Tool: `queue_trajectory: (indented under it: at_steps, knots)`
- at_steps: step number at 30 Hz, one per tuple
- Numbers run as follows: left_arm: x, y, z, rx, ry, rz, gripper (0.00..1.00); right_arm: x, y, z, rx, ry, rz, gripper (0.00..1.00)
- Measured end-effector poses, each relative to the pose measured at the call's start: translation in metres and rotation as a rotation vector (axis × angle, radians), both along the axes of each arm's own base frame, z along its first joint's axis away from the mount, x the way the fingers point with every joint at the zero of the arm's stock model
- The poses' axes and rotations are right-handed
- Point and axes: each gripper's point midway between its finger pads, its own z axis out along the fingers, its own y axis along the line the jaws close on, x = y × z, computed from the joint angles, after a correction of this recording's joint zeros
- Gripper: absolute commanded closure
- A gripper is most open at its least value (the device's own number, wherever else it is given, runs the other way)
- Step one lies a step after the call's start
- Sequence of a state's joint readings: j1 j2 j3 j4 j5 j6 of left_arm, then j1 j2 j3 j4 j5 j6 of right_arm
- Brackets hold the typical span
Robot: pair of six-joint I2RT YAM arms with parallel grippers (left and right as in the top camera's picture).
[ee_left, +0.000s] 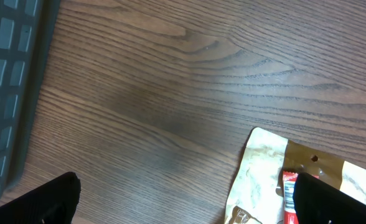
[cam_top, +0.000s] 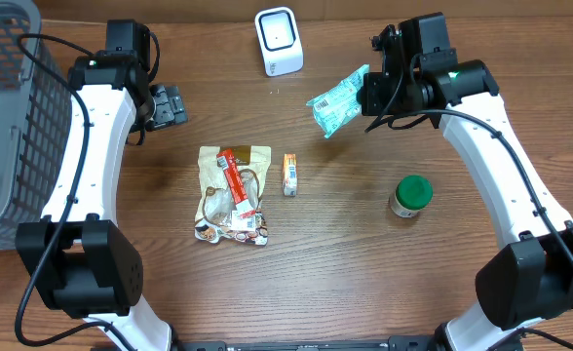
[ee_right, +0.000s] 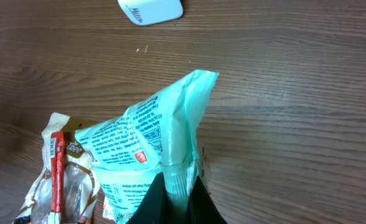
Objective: Scan the item barcode
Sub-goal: 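Lift the mint pack and hold it up to the white scanner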
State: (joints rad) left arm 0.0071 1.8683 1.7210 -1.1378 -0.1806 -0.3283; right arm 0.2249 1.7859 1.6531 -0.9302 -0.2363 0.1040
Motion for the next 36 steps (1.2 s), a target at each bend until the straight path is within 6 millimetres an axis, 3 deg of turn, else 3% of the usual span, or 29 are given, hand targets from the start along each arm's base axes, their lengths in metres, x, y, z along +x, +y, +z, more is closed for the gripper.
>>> queue_trajectory:
  at_steps: [8,12,15,21,24,29,36]
  knots:
    - [0.000,0.000,0.000,0.000,0.000,0.000,0.00,0.008,0.002,0.006,0.009,-0.041,0.000,0.96]
    - [0.000,0.000,0.000,0.000,0.000,0.000,0.01,0.016,0.002,0.026,0.010,-0.081,-0.005,0.96]
    - [0.000,0.000,0.000,0.000,0.000,0.000,0.00,0.029,-0.001,0.067,0.001,-0.172,-0.021,0.97]
    - [0.000,0.000,0.000,0.000,0.000,0.000,0.00,0.037,-0.012,0.169,-0.030,-0.402,-0.048,0.97]
    - [0.000,0.000,0.000,0.000,0.000,0.000,0.00,0.041,-0.015,0.197,-0.069,-0.504,-0.040,0.97]
    - [0.000,0.000,0.000,0.000,0.000,0.000,0.00,0.058,-0.008,0.203,-0.203,-0.615,0.007,0.97]
    - [0.000,0.000,0.000,0.000,0.000,0.000,0.00,0.102,0.042,0.184,-0.400,-0.764,0.106,0.97]
